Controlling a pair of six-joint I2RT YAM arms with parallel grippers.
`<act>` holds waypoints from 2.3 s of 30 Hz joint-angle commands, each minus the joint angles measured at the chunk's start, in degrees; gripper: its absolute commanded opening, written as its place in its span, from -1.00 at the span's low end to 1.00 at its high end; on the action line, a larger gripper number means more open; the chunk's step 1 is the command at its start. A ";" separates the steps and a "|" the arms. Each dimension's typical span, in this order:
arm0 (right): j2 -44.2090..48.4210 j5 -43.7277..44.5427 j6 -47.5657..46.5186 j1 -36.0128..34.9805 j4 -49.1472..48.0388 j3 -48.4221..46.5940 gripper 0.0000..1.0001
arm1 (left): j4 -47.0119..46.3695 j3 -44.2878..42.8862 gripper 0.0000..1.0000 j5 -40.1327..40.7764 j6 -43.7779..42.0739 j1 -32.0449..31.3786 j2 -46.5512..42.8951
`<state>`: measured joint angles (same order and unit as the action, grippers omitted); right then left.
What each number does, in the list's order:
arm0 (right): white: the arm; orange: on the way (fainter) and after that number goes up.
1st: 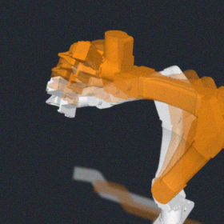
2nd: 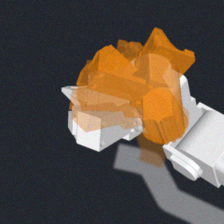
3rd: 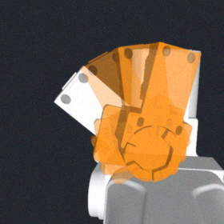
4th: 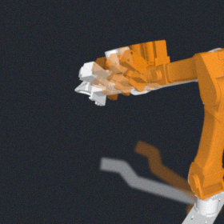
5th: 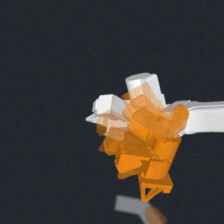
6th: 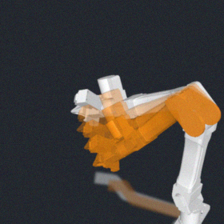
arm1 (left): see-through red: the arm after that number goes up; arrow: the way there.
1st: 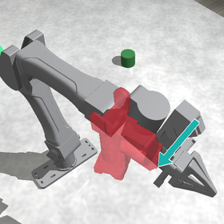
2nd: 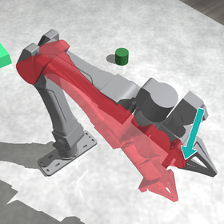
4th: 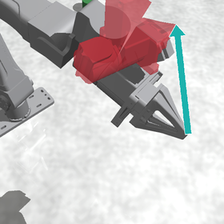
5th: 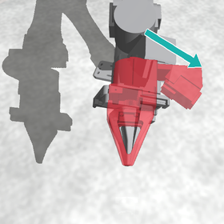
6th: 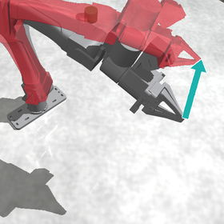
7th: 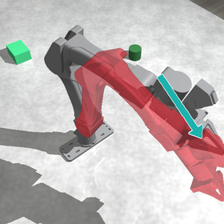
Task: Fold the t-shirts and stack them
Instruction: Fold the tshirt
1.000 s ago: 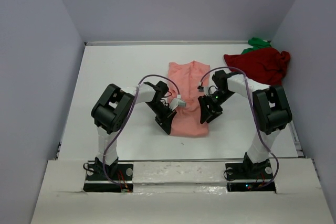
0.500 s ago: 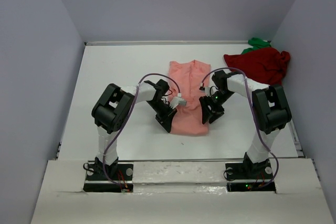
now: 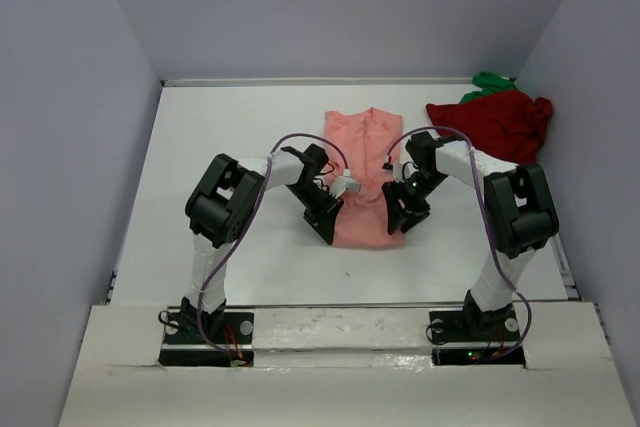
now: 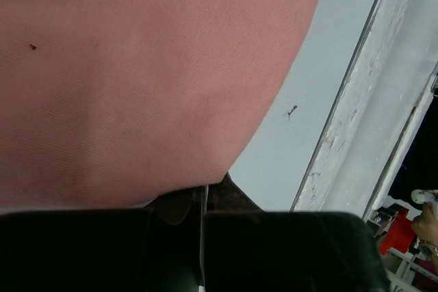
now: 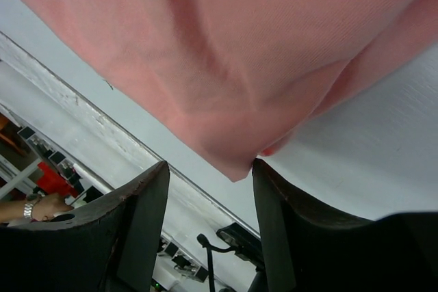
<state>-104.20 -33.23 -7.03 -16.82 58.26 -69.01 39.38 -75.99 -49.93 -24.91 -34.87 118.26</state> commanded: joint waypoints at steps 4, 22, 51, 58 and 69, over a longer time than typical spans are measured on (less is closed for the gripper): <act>1.64 4.92 0.52 0.47 -0.16 -1.04 0.10 | -2.55 -0.83 -1.00 3.35 1.26 0.16 -0.48; -3.02 3.44 -2.73 0.47 5.02 -5.34 -0.03 | -3.78 -3.20 -1.00 5.02 3.28 1.74 0.13; -3.99 4.23 -4.48 0.47 9.06 -9.47 -1.00 | 3.24 -11.37 -1.00 6.95 1.09 3.06 -6.28; -1.09 5.72 -4.40 0.47 10.82 -12.98 -1.00 | 8.00 -18.40 -1.00 9.94 0.74 2.97 -9.80; 1.46 12.93 -2.82 0.47 9.77 -23.35 -1.00 | 7.47 -20.87 -1.00 15.48 2.41 3.06 -14.28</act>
<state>-105.06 -23.64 -10.50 -16.82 67.79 -87.79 45.41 -94.89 -36.58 -23.42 -32.14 107.02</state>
